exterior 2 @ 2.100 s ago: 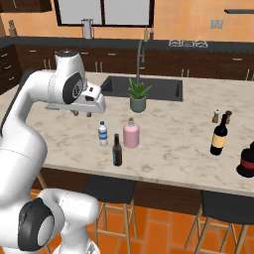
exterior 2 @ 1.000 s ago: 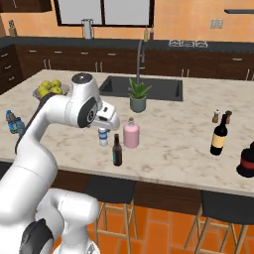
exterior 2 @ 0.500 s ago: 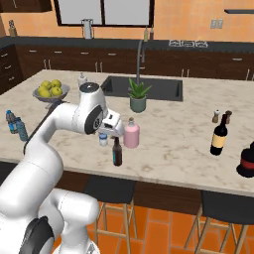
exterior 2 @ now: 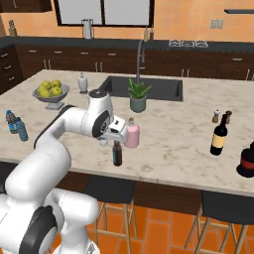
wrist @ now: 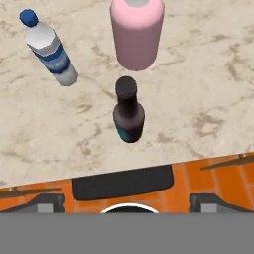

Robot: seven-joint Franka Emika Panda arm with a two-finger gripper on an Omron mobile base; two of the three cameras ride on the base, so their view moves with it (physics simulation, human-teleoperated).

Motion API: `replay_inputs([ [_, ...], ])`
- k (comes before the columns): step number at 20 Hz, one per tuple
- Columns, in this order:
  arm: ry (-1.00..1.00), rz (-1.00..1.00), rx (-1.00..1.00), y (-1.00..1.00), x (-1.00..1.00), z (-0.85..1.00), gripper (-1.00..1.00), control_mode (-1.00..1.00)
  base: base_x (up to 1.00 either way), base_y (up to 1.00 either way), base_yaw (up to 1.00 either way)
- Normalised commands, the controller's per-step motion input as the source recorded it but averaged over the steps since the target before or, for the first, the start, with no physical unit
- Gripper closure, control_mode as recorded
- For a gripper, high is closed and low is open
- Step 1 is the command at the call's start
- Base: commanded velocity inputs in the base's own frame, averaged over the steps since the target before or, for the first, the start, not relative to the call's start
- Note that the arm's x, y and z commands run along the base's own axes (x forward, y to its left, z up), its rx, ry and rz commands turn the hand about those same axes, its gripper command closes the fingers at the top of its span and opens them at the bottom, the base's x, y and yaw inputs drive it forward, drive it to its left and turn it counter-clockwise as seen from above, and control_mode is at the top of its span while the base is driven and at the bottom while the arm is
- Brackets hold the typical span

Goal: Move the plastic bottles in the middle to the plastics group, and the glass bottles in the middle to the glass group.

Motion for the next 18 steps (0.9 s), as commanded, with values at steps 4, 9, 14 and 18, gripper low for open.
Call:
replay_inputs([
  [4, 0.0, 0.04, 0.0, 0.0, 0.37, -0.19, -1.0, -1.0, 0.0, 0.0, 0.0],
  [9, 0.0, 0.05, 0.0, 0.0, 0.23, -0.24, -1.0, -1.0, 0.0, 0.0, 0.0],
  [14, 0.0, 0.04, 0.0, 0.0, 0.12, -0.29, -1.0, -1.0, 0.0, 0.0, 0.0],
  [18, 0.0, 0.03, 0.0, -0.01, 0.19, -0.21, -1.0, -1.0, 0.0, 0.0, 0.0],
])
